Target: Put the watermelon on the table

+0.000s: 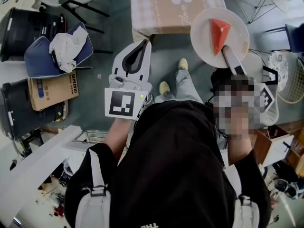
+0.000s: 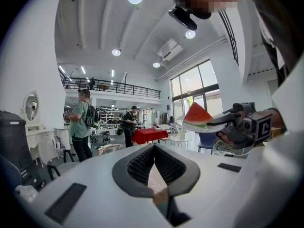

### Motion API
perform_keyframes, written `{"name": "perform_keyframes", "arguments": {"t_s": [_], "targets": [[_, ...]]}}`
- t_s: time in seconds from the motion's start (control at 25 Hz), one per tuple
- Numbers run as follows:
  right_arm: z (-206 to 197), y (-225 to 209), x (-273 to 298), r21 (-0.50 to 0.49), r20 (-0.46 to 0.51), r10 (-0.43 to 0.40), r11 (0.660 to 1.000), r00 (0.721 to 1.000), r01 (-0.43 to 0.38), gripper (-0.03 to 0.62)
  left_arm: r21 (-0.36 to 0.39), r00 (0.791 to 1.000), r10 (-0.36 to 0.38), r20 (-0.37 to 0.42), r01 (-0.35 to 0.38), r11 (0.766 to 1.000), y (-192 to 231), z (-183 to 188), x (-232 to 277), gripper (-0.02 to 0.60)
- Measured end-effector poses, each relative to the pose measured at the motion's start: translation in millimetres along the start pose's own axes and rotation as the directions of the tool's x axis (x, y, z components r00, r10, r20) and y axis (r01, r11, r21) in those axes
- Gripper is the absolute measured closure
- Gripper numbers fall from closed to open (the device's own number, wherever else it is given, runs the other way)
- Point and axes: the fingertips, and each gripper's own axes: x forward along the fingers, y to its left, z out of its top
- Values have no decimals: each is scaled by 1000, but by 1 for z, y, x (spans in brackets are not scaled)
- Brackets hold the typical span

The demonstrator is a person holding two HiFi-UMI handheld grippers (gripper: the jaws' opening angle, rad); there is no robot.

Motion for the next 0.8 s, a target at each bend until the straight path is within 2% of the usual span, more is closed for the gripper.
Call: {"name": "perform_keyframes", "arguments": {"t_s": [0.8], "targets": [[66,-36,51,10,-54,12,1000,998,-12,569,21,999,18,-40,-17,1000,2,1,89,569]]}}
